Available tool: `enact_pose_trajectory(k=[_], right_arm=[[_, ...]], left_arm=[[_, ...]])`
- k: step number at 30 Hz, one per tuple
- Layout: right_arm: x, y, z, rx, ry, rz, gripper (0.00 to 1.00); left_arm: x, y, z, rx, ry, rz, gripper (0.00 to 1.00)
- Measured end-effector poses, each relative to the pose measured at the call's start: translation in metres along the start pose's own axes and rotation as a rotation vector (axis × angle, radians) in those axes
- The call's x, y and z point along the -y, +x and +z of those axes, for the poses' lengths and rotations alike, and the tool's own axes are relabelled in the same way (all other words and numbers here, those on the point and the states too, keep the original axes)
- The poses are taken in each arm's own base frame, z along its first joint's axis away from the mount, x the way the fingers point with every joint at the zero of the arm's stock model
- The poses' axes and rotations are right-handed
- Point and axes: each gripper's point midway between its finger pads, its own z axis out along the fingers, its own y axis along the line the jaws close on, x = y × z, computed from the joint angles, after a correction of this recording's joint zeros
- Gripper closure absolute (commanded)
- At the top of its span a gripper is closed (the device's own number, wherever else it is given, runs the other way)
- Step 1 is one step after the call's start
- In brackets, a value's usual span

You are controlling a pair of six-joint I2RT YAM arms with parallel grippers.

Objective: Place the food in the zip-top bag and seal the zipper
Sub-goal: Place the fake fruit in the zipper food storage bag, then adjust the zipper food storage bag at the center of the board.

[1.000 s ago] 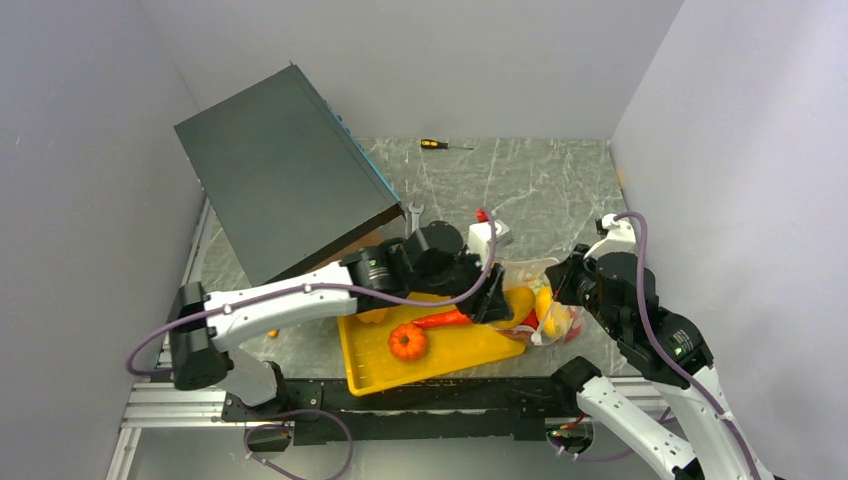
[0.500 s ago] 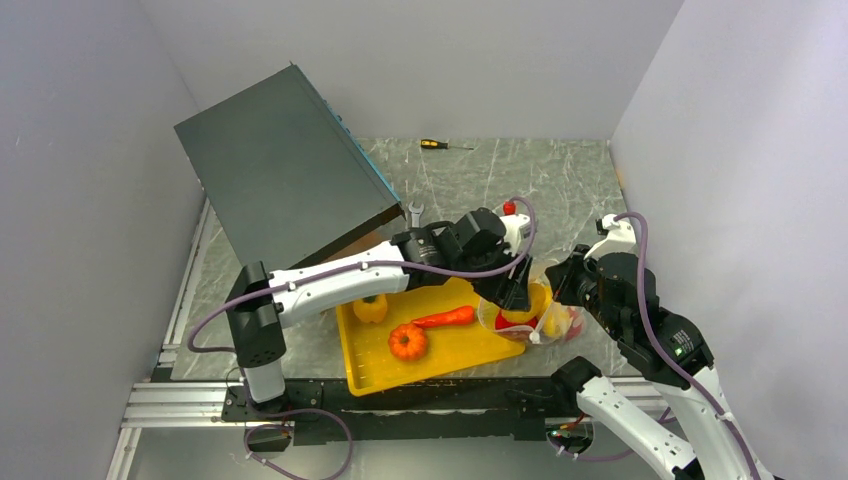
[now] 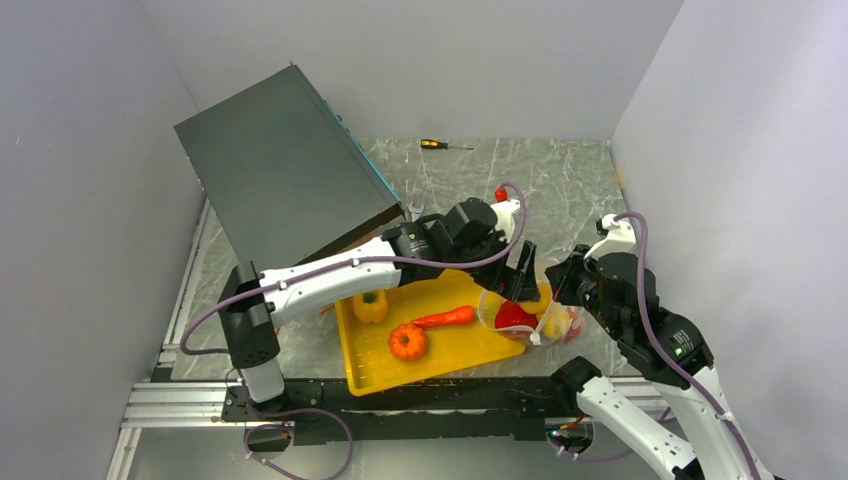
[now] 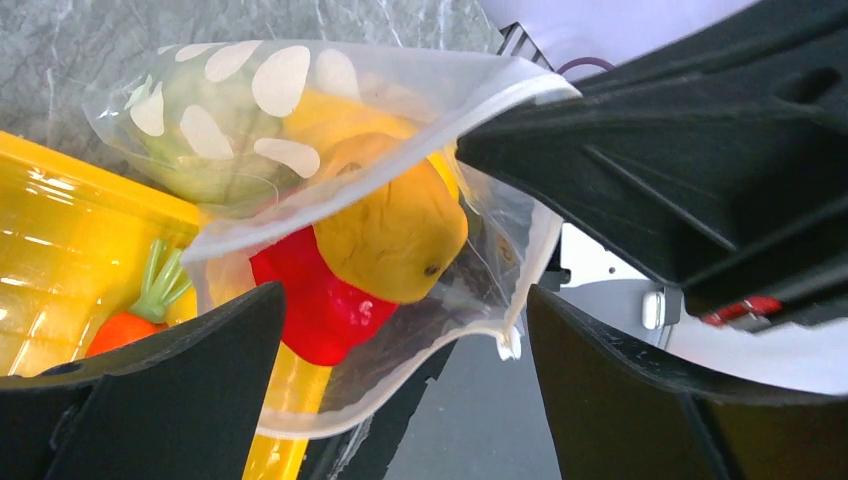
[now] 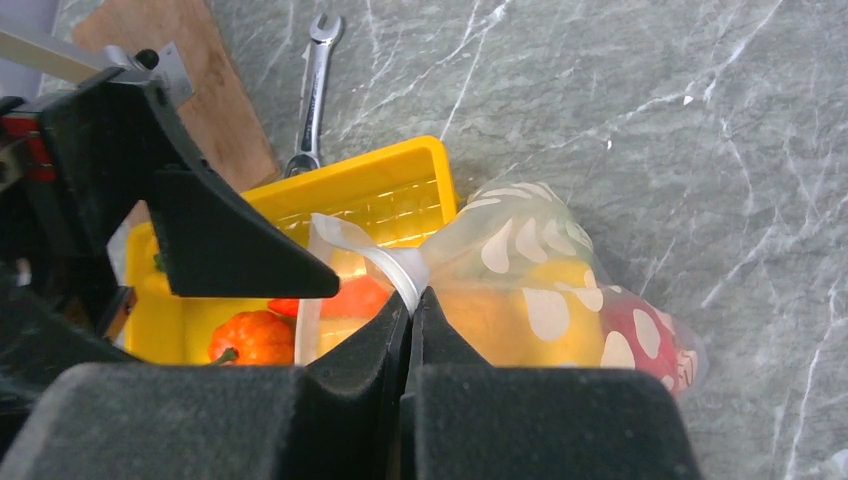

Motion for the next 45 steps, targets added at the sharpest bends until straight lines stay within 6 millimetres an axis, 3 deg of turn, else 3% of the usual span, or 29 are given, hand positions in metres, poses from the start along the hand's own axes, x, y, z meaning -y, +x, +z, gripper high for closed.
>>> enact_pose_trajectory(k=[7, 16, 18, 23, 32, 35, 37, 39, 42, 45], right_arm=[[0.000, 0.000, 0.000, -0.001, 0.000, -0.001, 1.00], [0.000, 0.000, 0.000, -0.001, 0.000, -0.001, 1.00], [0.000, 0.000, 0.000, -0.001, 0.000, 0.000, 1.00], [0.000, 0.000, 0.000, -0.001, 0.000, 0.000, 1.00], [0.000, 0.000, -0.001, 0.004, -0.003, 0.008, 1.00], [0.000, 0.000, -0.001, 0.004, -0.002, 0.008, 1.00], [0.000, -0.001, -0.001, 0.005, -0.002, 0.008, 1.00], [0.000, -0.001, -0.001, 0.005, -0.002, 0.008, 1.00], [0.002, -0.001, -0.002, 0.011, 0.004, 0.009, 1.00], [0.006, -0.003, -0.005, 0.025, 0.022, 0.011, 1.00]], left_arm=[[0.005, -0.002, -0.033, 0.054, -0.001, 0.033, 0.01], [-0.005, 0.002, -0.099, 0.156, -0.084, 0.095, 0.00], [-0.009, 0.006, -0.102, 0.155, -0.095, 0.091, 0.03], [-0.036, 0.036, -0.086, 0.093, -0.146, 0.037, 0.22], [-0.060, 0.068, -0.032, -0.013, -0.155, -0.068, 0.38], [-0.063, 0.071, -0.017, -0.023, -0.143, -0.086, 0.51], [-0.067, 0.075, -0.009, -0.038, -0.146, -0.093, 0.71], [-0.069, 0.076, -0.002, -0.050, -0.147, -0.101, 0.99], [-0.063, 0.067, 0.004, -0.045, -0.133, -0.090, 1.00], [-0.040, 0.044, 0.002, -0.009, -0.074, -0.074, 1.00]])
